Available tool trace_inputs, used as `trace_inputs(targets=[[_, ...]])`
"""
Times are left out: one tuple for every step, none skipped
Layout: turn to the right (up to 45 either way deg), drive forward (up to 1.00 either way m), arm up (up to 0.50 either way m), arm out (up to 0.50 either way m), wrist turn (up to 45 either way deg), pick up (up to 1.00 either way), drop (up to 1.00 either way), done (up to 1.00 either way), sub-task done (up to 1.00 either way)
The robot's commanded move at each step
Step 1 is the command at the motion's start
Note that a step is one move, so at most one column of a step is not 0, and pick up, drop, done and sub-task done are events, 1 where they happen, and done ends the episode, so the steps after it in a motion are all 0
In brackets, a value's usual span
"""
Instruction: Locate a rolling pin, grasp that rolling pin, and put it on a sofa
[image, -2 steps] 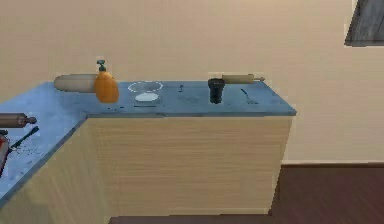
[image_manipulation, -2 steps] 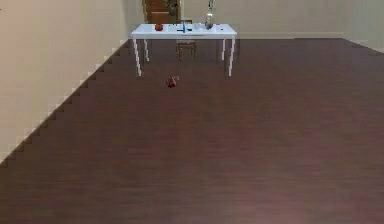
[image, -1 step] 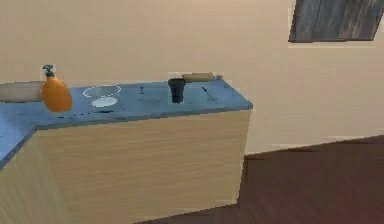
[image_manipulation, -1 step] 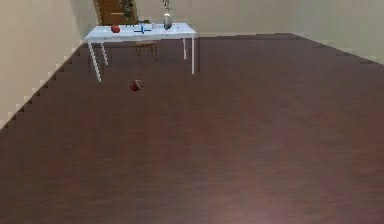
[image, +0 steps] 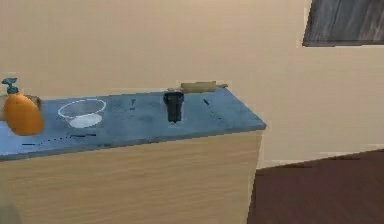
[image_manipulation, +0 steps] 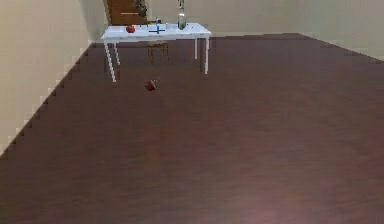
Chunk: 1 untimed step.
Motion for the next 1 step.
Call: trace_inputs(targets=[[-9.0, 0.00, 0.00, 0.00, 0.0, 0.00, 0.00, 0.00, 0.00]])
